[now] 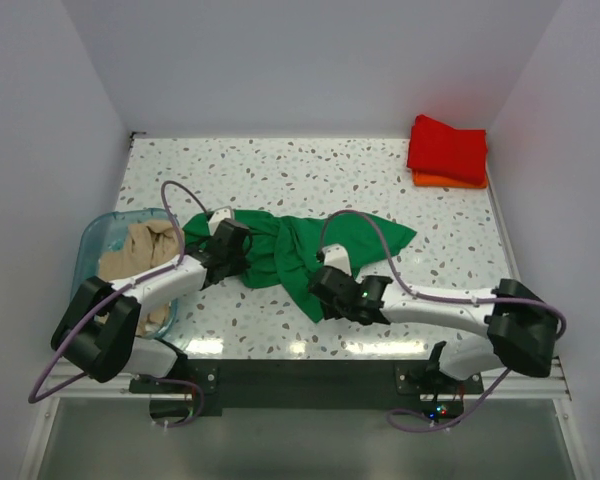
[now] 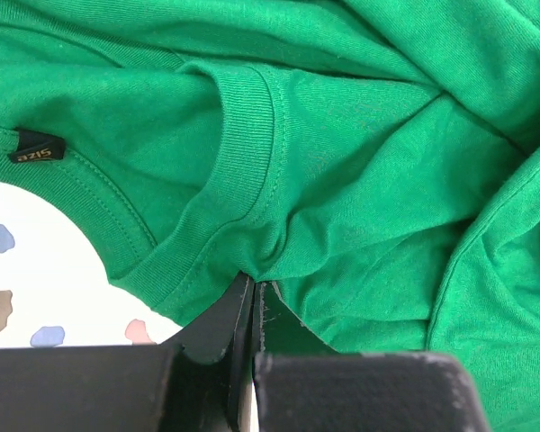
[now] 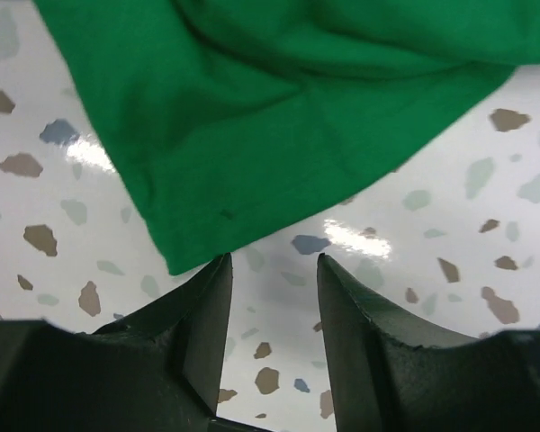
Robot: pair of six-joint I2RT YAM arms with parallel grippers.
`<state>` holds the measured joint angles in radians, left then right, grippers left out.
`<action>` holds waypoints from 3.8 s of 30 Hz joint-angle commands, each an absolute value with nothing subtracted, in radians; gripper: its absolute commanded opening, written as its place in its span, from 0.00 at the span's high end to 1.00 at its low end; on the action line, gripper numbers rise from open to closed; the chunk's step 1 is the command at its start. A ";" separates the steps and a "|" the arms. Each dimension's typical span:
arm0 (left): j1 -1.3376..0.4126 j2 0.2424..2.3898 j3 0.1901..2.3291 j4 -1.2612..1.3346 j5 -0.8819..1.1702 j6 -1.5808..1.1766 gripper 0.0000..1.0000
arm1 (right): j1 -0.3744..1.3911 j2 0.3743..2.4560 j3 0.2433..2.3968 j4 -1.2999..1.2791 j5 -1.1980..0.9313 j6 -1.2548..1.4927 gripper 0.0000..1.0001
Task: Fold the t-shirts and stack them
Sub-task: Flatten the tshirt out
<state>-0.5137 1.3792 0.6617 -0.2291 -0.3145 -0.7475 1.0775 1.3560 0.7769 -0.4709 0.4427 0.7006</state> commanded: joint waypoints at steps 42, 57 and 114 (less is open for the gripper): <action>-0.514 1.166 0.560 -0.314 -0.334 -0.795 1.00 | 0.683 0.876 0.966 -0.845 0.713 0.608 1.00; -0.384 1.144 0.756 -0.453 -0.333 -0.706 1.00 | 0.347 1.276 1.437 -0.657 0.617 0.361 1.00; -0.552 1.479 0.661 -0.163 -0.462 -0.933 0.58 | 0.278 1.535 0.965 -0.273 0.219 0.500 0.31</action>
<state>-0.5465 1.4490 0.6262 -0.1364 -0.4049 -0.9184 0.2749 1.4754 0.8997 -0.3065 0.1833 0.4904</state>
